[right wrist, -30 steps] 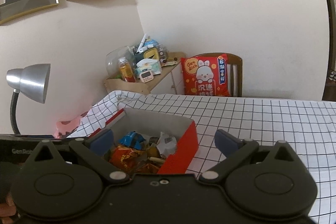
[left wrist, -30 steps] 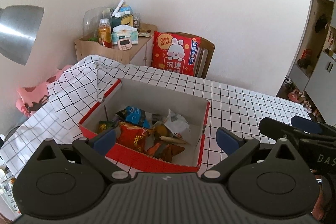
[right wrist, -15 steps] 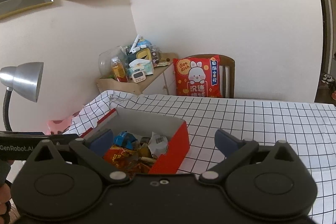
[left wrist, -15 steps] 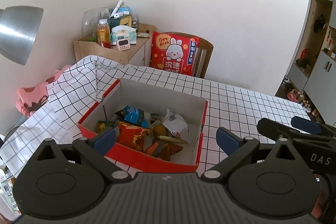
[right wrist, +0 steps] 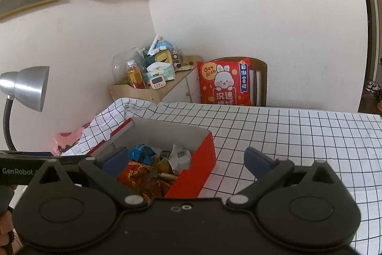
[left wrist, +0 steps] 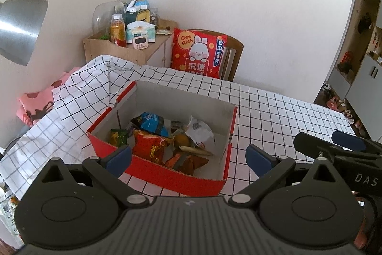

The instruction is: Organize snacks

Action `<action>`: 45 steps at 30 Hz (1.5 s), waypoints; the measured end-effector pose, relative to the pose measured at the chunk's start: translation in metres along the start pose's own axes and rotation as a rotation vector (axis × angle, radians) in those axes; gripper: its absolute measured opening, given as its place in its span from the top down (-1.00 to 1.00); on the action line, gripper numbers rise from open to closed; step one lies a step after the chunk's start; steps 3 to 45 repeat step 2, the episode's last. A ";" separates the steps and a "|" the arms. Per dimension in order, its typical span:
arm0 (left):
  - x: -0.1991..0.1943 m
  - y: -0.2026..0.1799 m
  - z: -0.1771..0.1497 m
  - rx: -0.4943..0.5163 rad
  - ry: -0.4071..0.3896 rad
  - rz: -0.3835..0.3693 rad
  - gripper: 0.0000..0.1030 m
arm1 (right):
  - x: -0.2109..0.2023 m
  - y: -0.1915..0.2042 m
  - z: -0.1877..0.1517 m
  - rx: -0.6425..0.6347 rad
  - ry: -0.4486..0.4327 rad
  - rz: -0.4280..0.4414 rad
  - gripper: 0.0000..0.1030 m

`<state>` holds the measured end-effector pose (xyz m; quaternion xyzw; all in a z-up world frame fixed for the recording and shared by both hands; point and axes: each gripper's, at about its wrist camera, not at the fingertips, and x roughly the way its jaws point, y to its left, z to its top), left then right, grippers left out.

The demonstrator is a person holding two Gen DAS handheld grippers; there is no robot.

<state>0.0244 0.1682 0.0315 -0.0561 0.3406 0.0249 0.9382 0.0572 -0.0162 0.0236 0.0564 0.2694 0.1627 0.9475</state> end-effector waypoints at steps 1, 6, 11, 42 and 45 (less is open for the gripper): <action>0.001 0.000 0.000 -0.002 0.004 0.002 -0.98 | 0.000 0.000 -0.001 0.002 0.004 -0.003 -1.00; 0.002 0.000 -0.001 -0.003 0.009 0.004 -0.98 | 0.000 -0.001 -0.001 0.003 0.009 -0.006 -1.00; 0.002 0.000 -0.001 -0.003 0.009 0.004 -0.98 | 0.000 -0.001 -0.001 0.003 0.009 -0.006 -1.00; 0.002 0.000 -0.001 -0.003 0.009 0.004 -0.98 | 0.000 -0.001 -0.001 0.003 0.009 -0.006 -1.00; 0.002 0.000 -0.001 -0.003 0.009 0.004 -0.98 | 0.000 -0.001 -0.001 0.003 0.009 -0.006 -1.00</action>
